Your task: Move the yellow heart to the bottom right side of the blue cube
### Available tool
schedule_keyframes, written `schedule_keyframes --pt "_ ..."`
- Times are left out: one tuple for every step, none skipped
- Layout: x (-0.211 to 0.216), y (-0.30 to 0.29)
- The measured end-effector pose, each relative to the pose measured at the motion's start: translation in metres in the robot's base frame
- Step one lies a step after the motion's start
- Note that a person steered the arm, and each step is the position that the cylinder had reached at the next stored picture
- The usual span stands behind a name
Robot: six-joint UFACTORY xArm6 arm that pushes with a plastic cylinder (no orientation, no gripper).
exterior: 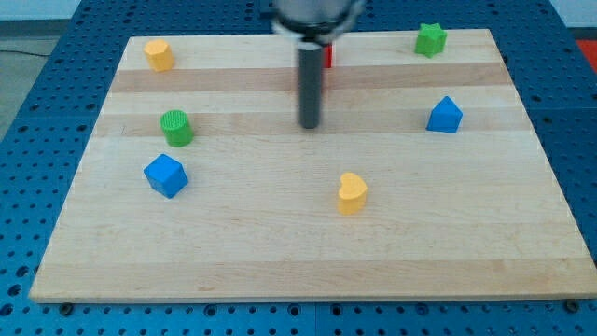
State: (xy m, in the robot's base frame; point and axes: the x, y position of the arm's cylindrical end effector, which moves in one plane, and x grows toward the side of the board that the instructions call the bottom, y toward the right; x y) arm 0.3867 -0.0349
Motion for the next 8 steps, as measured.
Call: schedule_keyframes --pt "0.007 -0.089" --pt "0.007 -0.145" --pt "0.007 -0.166" --pt "-0.001 -0.156" --pt "-0.035 -0.147" --pt "-0.066 -0.14" --pt "-0.081 -0.097" --pt "-0.02 -0.033"
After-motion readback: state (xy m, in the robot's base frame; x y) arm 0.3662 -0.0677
